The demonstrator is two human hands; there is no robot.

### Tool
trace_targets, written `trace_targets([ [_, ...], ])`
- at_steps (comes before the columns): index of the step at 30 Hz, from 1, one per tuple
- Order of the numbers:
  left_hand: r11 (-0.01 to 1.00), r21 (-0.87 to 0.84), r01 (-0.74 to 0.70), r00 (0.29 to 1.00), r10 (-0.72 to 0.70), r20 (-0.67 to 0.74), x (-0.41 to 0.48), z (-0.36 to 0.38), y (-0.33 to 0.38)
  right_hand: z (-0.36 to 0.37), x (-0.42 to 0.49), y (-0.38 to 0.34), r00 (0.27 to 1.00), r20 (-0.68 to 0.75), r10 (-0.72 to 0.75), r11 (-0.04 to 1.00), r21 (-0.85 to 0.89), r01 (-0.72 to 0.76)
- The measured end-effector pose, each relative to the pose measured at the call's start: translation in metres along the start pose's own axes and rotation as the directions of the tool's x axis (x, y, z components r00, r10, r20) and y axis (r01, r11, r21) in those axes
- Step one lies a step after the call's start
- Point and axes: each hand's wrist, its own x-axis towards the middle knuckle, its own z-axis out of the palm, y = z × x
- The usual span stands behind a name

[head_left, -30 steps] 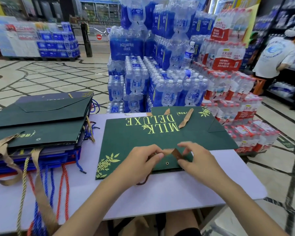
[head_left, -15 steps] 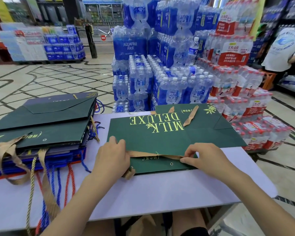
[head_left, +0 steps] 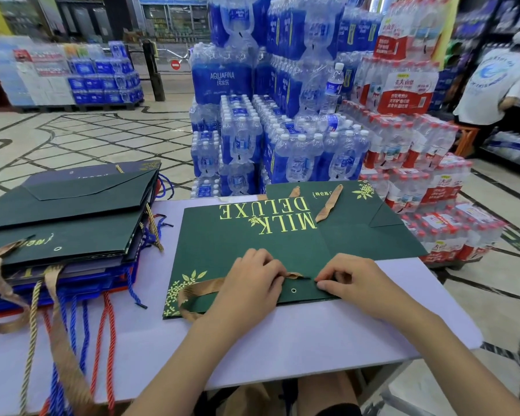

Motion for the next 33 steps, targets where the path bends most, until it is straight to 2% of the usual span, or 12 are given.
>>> trace_targets([
  [7, 1.000, -0.007, 0.029, 0.999, -0.029, 0.029, 0.000, -0.007, 0.003, 0.012, 0.005, -0.005, 0.997, -0.071, -0.016, 1.000, -0.023, 0.014],
  [16, 0.999, 0.013, 0.040, 0.998, -0.041, 0.037, 0.008, -0.007, 0.006, 0.023, 0.008, 0.000, 0.990, -0.109, -0.094, 0.988, -0.135, 0.079],
  [20, 0.998, -0.057, -0.024, 0.999, 0.026, 0.042, 0.016, -0.002, 0.008, 0.022, 0.005, 0.001, 0.982, -0.123, -0.142, 0.983, -0.137, 0.125],
  [23, 0.993, -0.069, -0.093, 0.996, 0.092, -0.017, 0.016, 0.004, 0.005, 0.021, 0.003, 0.000, 0.981, -0.132, -0.144, 0.988, -0.082, 0.134],
  [28, 0.979, -0.172, -0.111, 0.994, 0.108, -0.031, 0.013, 0.003, 0.004, 0.022, 0.003, 0.000, 0.974, -0.127, -0.186, 0.981, -0.085, 0.176],
  [31, 0.960, -0.267, -0.086, 0.996, 0.085, -0.014, 0.008, 0.001, 0.005, 0.024, 0.003, 0.003, 0.968, -0.111, -0.226, 0.968, -0.133, 0.211],
  [33, 0.956, -0.275, -0.101, 0.995, 0.090, -0.053, 0.004, -0.001, 0.002, 0.026, 0.003, 0.005, 0.962, -0.111, -0.250, 0.956, -0.182, 0.228],
])
